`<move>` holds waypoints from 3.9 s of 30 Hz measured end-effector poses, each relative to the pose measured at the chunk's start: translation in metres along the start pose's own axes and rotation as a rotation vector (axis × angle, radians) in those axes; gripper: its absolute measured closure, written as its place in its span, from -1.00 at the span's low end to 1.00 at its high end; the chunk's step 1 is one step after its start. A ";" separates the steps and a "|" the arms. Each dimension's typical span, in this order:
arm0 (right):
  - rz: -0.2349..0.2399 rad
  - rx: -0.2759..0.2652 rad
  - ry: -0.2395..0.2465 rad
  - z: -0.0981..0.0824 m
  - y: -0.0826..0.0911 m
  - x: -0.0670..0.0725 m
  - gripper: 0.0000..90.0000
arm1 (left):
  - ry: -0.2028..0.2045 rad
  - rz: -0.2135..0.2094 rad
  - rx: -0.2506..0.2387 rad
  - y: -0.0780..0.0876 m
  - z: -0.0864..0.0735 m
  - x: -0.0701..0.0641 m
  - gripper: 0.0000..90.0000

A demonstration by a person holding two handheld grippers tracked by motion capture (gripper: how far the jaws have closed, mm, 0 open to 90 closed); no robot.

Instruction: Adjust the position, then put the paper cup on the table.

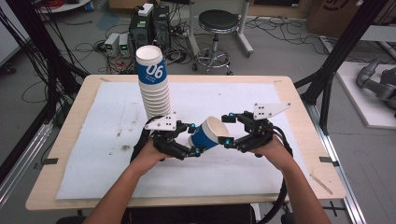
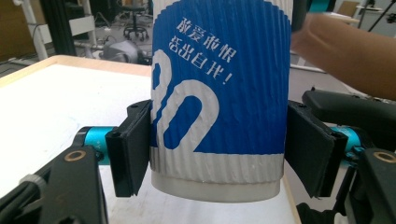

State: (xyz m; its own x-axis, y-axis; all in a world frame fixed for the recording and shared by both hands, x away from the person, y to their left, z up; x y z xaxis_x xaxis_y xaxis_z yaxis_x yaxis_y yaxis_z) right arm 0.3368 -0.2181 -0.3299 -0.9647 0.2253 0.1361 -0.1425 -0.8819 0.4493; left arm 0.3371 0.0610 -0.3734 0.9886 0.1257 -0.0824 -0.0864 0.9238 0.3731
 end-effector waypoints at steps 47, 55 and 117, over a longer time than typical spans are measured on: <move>-0.003 -0.102 -0.033 -0.001 -0.024 0.005 -0.45 | 0.013 0.065 -0.035 -0.010 -0.002 -0.003 -0.34; -0.077 -0.067 0.006 0.000 -0.017 0.002 -0.40 | 0.039 0.162 0.010 0.000 -0.008 -0.004 -0.52; -0.619 0.079 -0.296 -0.074 0.015 -0.100 -0.44 | 0.181 0.504 -0.063 0.120 -0.080 0.000 -0.54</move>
State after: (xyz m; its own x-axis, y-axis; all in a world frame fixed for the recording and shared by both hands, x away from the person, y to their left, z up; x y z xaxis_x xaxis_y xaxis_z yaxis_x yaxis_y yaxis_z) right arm 0.4146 -0.2842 -0.4022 -0.6085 0.7910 0.0635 -0.6202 -0.5240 0.5838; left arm 0.3172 0.2014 -0.4027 0.7860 0.6146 -0.0674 -0.5576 0.7517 0.3521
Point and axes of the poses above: each handheld gripper's, and its own axes: y roughly backward along the jaws, z roughly out of its top, x roughly to its left, the point moved 1 cm from there along -y, roughly forward along the jaws, and after that the axes turned 10 degrees about x, right-handed, at the moved point
